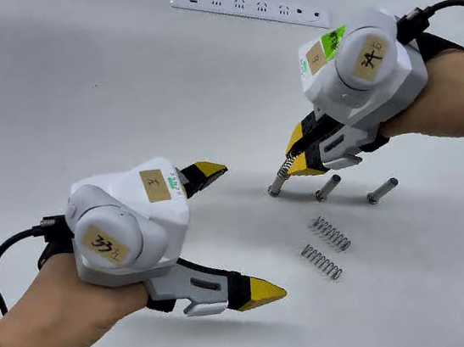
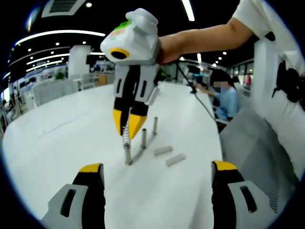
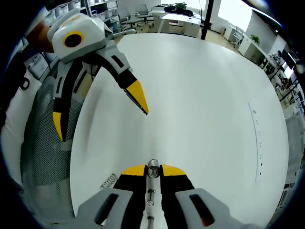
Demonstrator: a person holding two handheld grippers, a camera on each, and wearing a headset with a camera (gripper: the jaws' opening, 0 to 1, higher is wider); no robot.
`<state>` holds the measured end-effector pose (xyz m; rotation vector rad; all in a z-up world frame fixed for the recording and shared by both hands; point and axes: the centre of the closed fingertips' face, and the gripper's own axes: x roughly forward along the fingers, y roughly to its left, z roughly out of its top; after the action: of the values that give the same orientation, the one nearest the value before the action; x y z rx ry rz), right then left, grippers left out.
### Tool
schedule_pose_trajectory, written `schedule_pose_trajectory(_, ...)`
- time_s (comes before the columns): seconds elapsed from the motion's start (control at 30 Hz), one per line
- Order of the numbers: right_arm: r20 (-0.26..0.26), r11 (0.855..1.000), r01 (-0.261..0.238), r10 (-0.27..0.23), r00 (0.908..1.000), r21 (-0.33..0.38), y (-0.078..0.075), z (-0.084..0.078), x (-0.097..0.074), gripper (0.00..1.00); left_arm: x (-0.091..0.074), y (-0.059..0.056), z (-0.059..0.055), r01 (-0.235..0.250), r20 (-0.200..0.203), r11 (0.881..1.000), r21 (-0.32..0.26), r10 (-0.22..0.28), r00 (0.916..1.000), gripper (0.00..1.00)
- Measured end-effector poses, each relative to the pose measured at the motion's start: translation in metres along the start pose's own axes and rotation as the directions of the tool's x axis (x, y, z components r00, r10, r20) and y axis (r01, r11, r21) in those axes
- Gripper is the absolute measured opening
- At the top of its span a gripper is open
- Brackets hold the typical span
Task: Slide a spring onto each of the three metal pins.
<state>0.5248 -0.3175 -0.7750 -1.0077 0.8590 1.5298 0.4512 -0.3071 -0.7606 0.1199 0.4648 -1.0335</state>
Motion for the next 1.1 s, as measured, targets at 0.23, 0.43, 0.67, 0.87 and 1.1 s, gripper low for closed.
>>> schedule_pose_trajectory(0.23,-0.001,1.0,-0.001,0.001,1.0,0.002,0.002,-0.001,0.006,0.12,0.001,0.0,0.001,0.002,0.006,1.0,-0.005,-0.002,1.0,0.94)
schedule_pose_trajectory(0.43,-0.009,1.0,0.004,-0.004,0.9999,-0.009,0.002,-0.004,0.013,0.12,0.002,-0.002,0.0,0.007,0.008,1.0,-0.008,-0.007,0.9999,0.94)
schedule_pose_trajectory(0.67,-0.012,1.0,0.008,-0.008,0.9999,-0.013,-0.001,-0.008,0.022,0.12,0.002,-0.002,0.0,0.008,0.007,1.0,-0.009,-0.008,0.9999,0.93)
schedule_pose_trajectory(0.87,-0.016,1.0,0.012,-0.012,0.9998,-0.026,-0.002,-0.011,0.03,0.12,0.001,-0.002,-0.001,0.008,0.009,1.0,-0.012,-0.008,0.9999,0.93)
schedule_pose_trajectory(1.1,-0.023,1.0,0.014,-0.015,0.9996,-0.027,-0.004,-0.016,0.038,0.12,0.001,-0.002,-0.002,0.008,0.008,1.0,-0.014,-0.008,0.9999,0.93)
